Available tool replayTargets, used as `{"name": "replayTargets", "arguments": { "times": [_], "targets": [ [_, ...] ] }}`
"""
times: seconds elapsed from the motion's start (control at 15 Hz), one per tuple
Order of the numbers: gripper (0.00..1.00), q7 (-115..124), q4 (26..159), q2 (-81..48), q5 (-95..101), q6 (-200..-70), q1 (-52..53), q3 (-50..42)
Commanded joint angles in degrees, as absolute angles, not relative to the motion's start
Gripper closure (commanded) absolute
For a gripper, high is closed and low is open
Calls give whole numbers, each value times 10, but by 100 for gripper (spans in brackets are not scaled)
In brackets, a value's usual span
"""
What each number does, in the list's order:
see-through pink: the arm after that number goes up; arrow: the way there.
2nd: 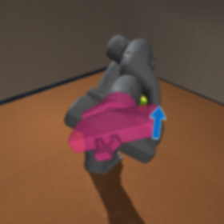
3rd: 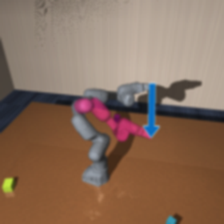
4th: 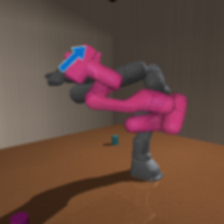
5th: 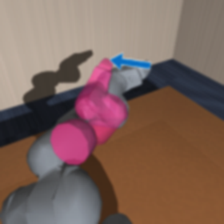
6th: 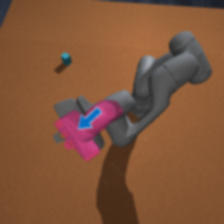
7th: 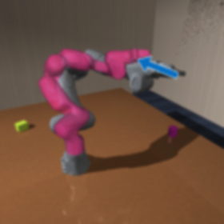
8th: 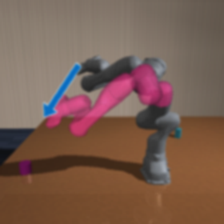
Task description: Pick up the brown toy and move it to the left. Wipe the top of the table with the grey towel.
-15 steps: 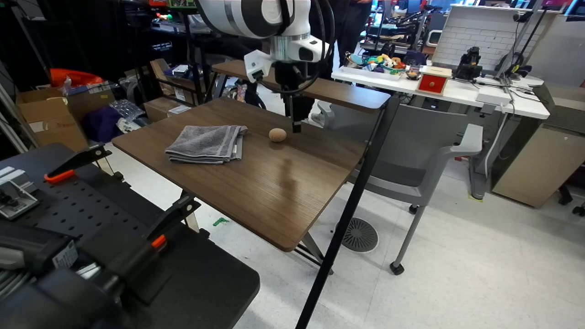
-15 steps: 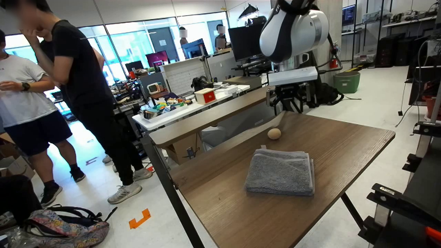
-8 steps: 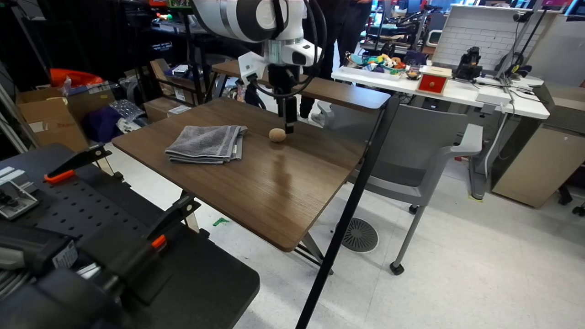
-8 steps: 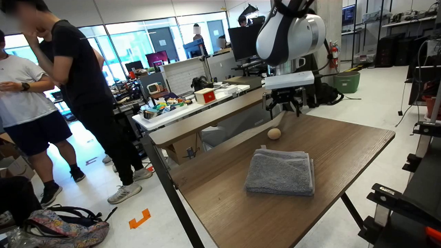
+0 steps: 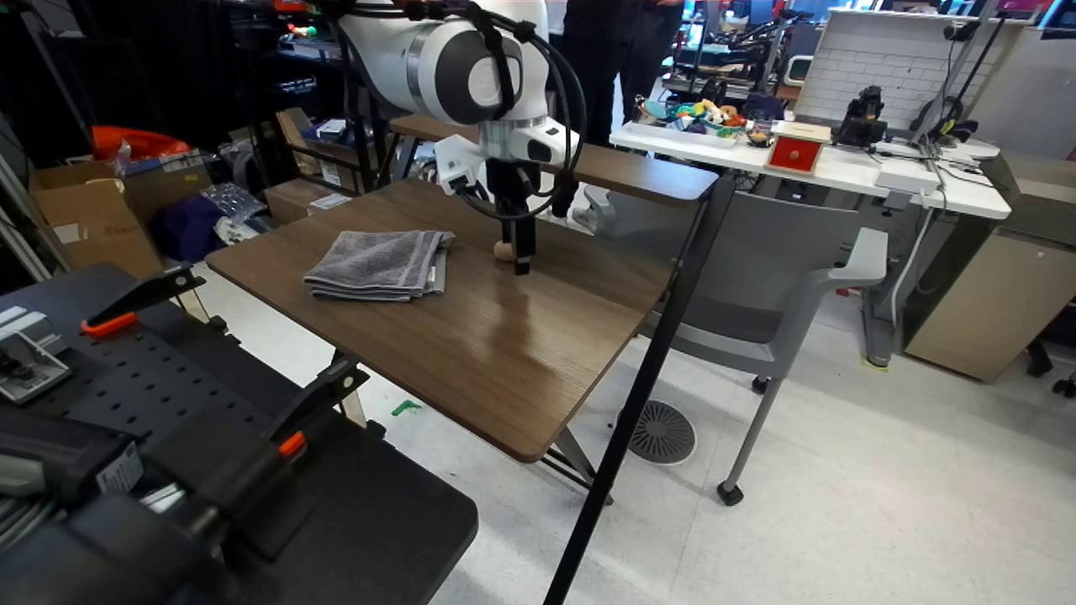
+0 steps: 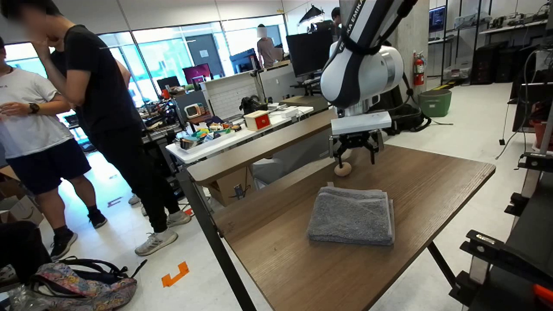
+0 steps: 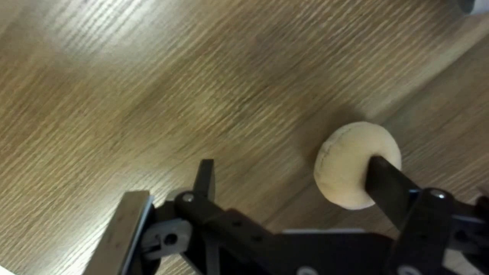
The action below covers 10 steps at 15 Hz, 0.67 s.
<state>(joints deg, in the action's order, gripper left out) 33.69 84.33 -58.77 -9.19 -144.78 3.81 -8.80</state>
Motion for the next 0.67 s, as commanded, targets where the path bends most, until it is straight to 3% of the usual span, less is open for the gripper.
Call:
{"name": "replayTargets", "arguments": {
  "times": [0.0,0.4,0.47,0.6],
  "targets": [
    [0,323,796,-623,-106,-1479,25,-64],
    [3,302,780,-636,-119,-1507,14,-31],
    [26,304,776,-640,-120,-1500,14,-32],
    [32,306,770,-647,-124,-1491,13,-35]
  ]
}}
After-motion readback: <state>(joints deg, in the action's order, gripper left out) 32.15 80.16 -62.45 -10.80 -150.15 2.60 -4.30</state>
